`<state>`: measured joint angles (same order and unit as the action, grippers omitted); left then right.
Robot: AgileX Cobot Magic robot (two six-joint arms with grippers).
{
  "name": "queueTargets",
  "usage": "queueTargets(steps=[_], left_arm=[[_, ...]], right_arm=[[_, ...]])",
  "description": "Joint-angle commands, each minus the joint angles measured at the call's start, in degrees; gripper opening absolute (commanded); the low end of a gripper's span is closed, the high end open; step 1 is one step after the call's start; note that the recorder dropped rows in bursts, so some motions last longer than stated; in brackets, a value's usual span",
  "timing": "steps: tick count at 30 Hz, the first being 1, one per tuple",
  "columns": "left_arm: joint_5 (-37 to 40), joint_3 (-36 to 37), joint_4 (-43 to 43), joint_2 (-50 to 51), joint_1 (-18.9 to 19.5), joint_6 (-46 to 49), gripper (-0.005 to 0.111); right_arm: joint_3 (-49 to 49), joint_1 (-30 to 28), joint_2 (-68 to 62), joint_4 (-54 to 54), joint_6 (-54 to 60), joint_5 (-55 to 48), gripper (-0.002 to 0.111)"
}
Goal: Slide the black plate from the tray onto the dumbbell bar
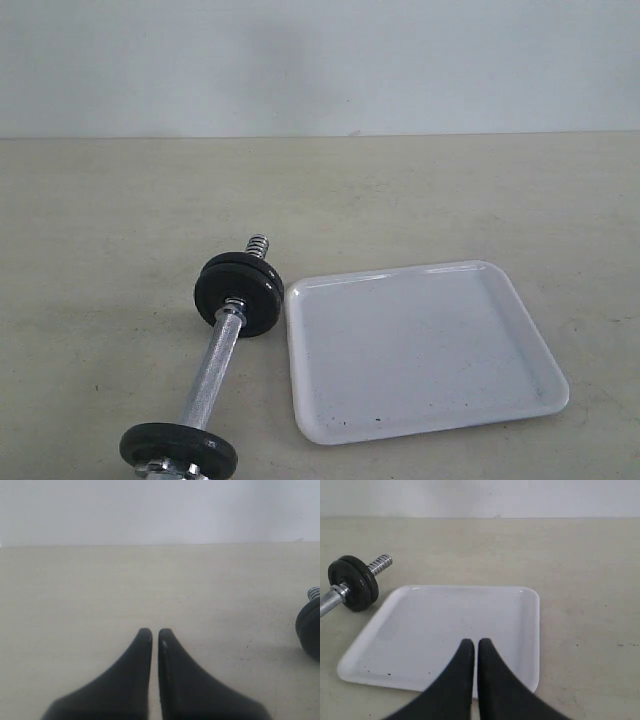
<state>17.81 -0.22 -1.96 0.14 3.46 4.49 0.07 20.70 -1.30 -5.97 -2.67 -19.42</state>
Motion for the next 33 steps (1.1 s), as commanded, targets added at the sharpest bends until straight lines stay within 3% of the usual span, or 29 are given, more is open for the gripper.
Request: queueTargets(steps=[1, 13, 33], left_arm=[[-0.19, 0.22, 0.08, -0.14, 0.20, -0.20, 0.004], [-0.19, 0.22, 0.08, -0.14, 0.20, -0.20, 0.004], [-0.19, 0.22, 0.08, -0.14, 0.20, -0.20, 0.004]], right_arm=[[-0.07, -0.35, 1.23, 0.29, 1.02, -0.21, 0.001], [-0.07, -1.85, 1.30, -1.12, 5.18, -2.24, 0.001], [-0.07, -1.85, 1.30, -1.26, 2.67, -1.75, 0.001]])
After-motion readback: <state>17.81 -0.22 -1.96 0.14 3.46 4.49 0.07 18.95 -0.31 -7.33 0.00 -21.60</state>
